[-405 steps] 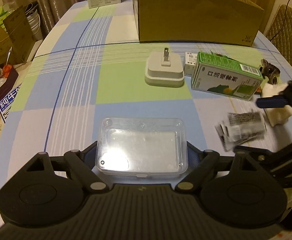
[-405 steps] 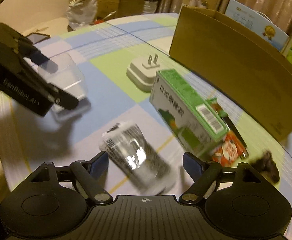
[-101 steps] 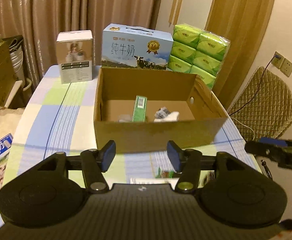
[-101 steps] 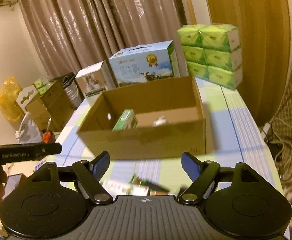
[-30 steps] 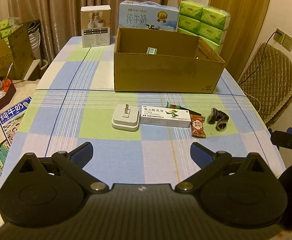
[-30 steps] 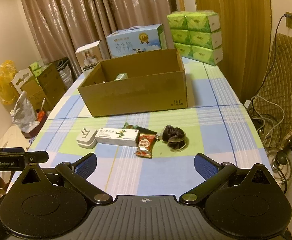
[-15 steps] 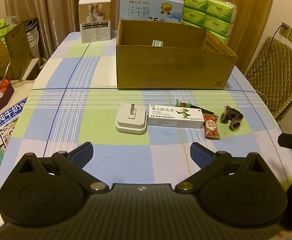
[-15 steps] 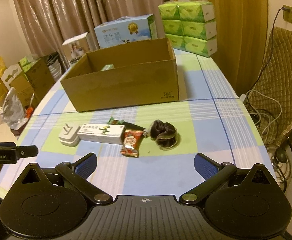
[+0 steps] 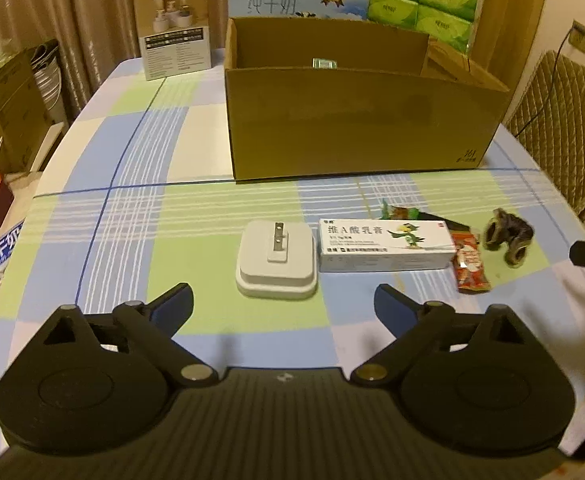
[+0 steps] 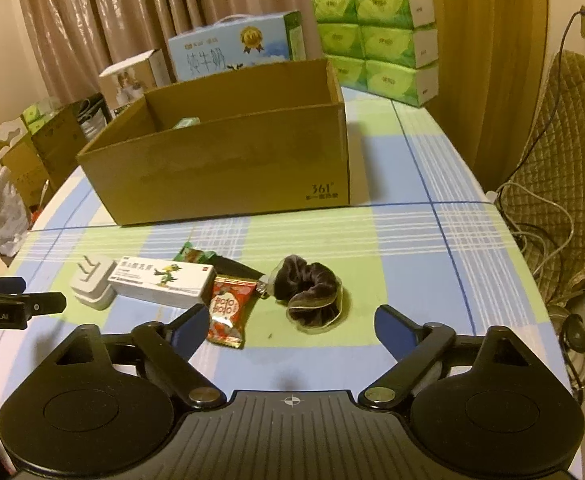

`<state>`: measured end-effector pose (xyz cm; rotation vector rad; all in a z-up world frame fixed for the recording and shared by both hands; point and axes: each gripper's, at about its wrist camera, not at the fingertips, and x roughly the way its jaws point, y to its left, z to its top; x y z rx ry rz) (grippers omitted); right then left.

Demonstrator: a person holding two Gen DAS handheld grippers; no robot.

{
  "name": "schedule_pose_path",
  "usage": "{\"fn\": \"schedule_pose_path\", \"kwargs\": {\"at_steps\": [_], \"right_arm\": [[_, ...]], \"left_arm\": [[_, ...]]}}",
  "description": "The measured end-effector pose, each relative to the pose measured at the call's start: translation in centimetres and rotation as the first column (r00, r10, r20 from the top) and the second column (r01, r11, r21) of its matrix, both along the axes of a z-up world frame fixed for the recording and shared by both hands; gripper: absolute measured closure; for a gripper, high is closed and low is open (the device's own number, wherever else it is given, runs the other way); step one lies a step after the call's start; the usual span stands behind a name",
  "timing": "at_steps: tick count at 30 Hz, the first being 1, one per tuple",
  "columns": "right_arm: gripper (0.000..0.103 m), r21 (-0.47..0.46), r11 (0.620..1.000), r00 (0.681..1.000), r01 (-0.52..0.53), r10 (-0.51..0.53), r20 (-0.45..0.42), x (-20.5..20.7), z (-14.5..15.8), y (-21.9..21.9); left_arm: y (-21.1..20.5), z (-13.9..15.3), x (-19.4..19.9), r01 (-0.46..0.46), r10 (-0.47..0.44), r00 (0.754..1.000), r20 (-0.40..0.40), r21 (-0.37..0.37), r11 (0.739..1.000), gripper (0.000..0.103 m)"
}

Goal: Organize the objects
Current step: 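Grasp the white plug adapter with the left gripper while the right gripper grasps the brown scrunchie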

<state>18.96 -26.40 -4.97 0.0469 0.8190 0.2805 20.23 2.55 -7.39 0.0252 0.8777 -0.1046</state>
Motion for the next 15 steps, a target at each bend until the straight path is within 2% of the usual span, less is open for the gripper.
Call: {"fn": "schedule_pose_path", "kwargs": {"at_steps": [8, 10, 15], "right_arm": [[0.02, -0.008, 1.0, 1.0, 0.004, -0.005, -0.025, 1.9, -2.2, -0.1], [0.02, -0.008, 1.0, 0.999, 0.009, -0.009, -0.031, 2.3, -2.5, -0.1], [0.021, -0.007, 1.0, 0.999, 0.014, -0.015, -0.042, 3.3, -3.3, 0.0]], "left_arm": [[-0.3, -3.1, 3.0, 0.075, -0.074, 0.997, -0.02, 0.048, 0.996, 0.022], [-0.4, -3.8, 3.7, 0.083, -0.082, 0.996, -0.028, 0.051, 0.995, 0.022], [-0.3, -5.1, 5.2, 0.085, -0.083, 0.996, -0.04, 0.049, 0.995, 0.031]]}}
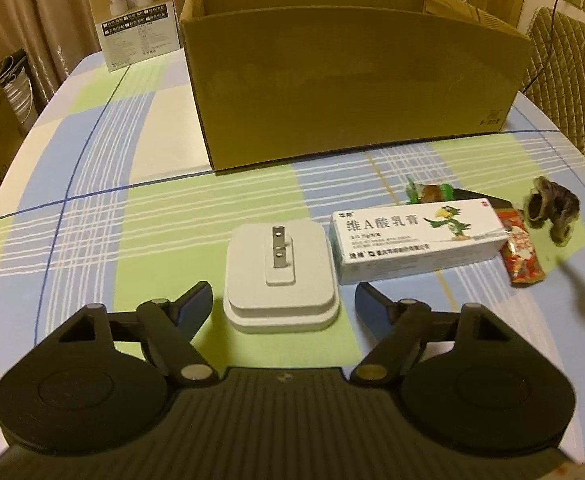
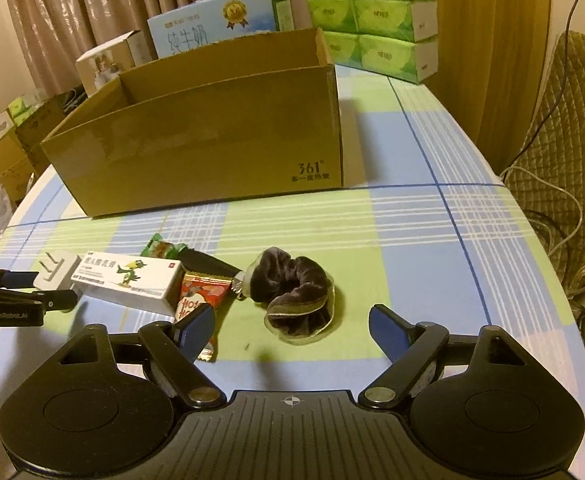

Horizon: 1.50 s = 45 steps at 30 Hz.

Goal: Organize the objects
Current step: 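Grasp the white plug adapter with the left gripper while the right gripper grasps the brown scrunchie, then carry the plug adapter and scrunchie over the cardboard box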

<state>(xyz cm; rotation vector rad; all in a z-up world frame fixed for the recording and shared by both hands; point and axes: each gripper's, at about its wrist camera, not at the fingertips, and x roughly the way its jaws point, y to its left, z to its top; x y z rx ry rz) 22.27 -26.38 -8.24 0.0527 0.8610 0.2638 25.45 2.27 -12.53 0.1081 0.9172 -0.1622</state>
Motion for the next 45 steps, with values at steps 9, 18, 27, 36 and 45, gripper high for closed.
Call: {"fn": "schedule_pose_path", "kwargs": {"at_steps": [9, 18, 27, 36, 45], "right_arm": [[0.022, 0.001, 1.0, 1.0, 0.007, -0.007, -0.008, 1.6, -0.9, 0.3], [0.029, 0.014, 0.999, 0.999, 0.042, -0.042, -0.035, 3.7, -2.0, 0.8], [0.076, -0.043, 0.999, 0.999, 0.029, -0.031, -0.035, 4.1, -2.8, 1.7], [0.084, -0.036, 0.999, 1.0, 0.012, -0.011, 0.017, 1.3, -0.3, 1.6], [0.084, 0.031, 0.999, 1.0, 0.007, -0.008, 0.02, -3.2, 3.0, 1.5]], "left_arm": [[0.1, -0.7, 1.3, 0.011, -0.011, 1.0, 0.01, 0.001, 1.0, 0.042], [0.3, 0.1, -0.3, -0.034, 0.034, 0.999, 0.002, -0.028, 0.999, 0.043], [-0.3, 1.5, -1.8, -0.055, 0.056, 0.998, 0.015, -0.072, 0.996, 0.043], [-1.7, 3.0, -4.1, -0.052, 0.054, 0.998, 0.016, -0.1, 0.994, 0.043], [-2.7, 5.6, -7.1, -0.061, 0.065, 0.998, 0.027, -0.126, 0.99, 0.043]]}}
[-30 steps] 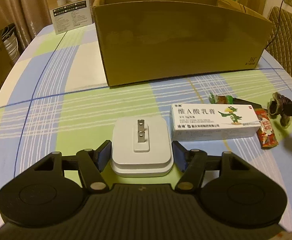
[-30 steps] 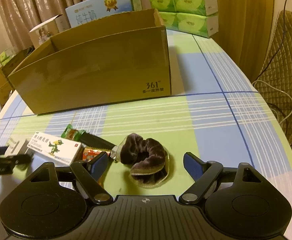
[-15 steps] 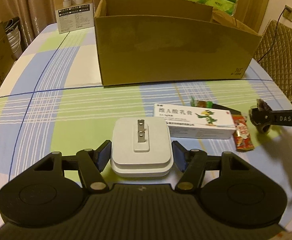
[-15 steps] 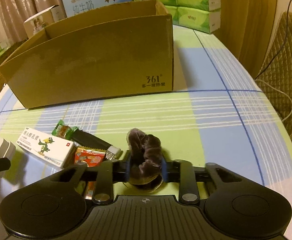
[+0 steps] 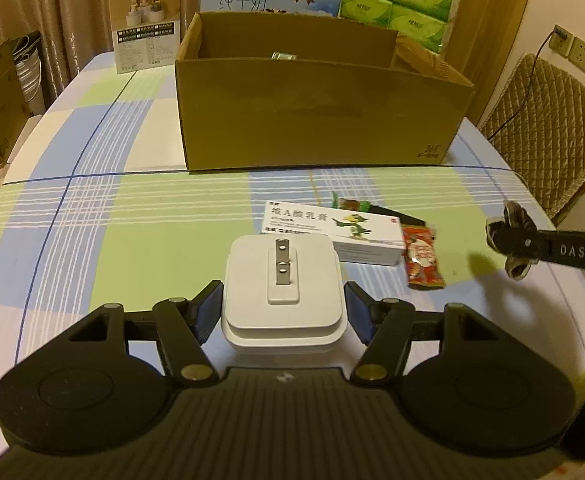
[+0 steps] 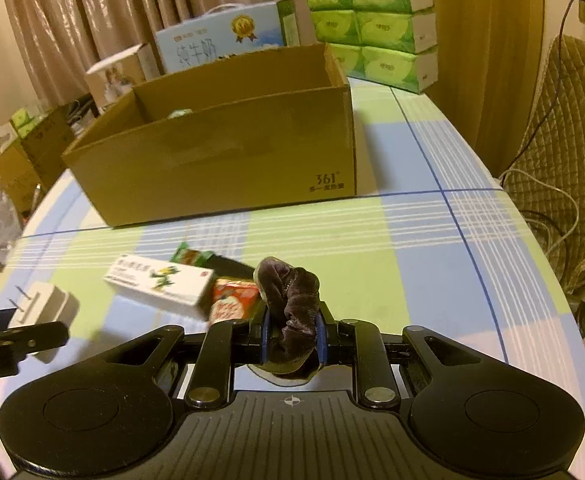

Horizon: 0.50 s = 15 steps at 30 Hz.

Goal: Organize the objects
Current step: 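Carry the plug adapter and scrunchie over the cardboard box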

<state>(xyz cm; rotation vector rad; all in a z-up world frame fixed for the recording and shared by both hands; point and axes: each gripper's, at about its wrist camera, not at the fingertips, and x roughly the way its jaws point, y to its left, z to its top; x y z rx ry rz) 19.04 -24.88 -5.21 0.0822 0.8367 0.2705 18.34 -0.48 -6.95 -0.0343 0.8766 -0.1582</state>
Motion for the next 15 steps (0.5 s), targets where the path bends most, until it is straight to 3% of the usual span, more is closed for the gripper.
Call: {"fn": "schedule_pose_path", "kwargs": {"at_steps": [15], "right_arm": [[0.084, 0.033, 0.999, 0.998, -0.038, 0.036, 0.046, -4.4, 4.6, 0.3]], "left_arm": [[-0.9, 4.6, -4.6, -0.015, 0.015, 0.999, 0.031, 0.009, 1.0, 0.043]]}}
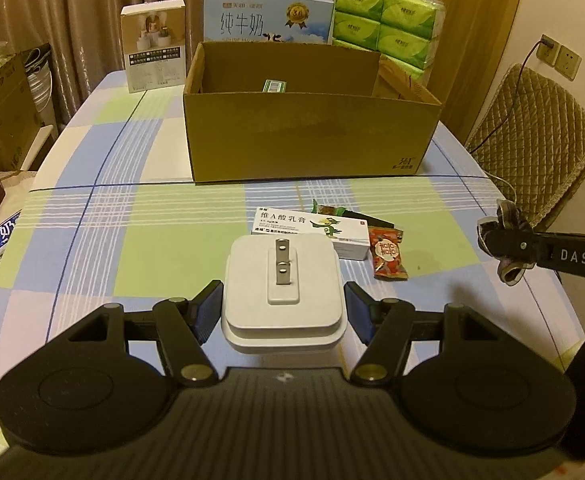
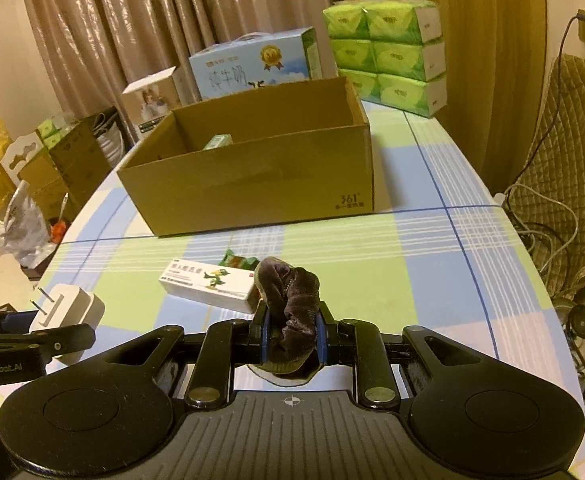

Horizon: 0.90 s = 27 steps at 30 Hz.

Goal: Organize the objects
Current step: 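Carry the plug adapter and scrunchie over the cardboard box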

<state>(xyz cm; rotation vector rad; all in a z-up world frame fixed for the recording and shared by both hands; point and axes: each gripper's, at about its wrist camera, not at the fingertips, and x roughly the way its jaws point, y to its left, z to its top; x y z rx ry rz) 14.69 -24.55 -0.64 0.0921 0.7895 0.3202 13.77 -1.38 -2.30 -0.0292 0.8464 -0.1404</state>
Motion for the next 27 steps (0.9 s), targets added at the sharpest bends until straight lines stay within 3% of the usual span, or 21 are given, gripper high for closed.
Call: {"fn": "schedule_pose_path", "kwargs": {"at_steps": [27], "right_arm": [[0.084, 0.001, 1.0, 0.999, -0.012, 0.012, 0.031, -2.2, 2.0, -0.3]], "left_arm": [[-0.5, 2.5, -2.3, -0.002, 0.002, 0.999, 0.037, 0.006, 1.0, 0.043]]}}
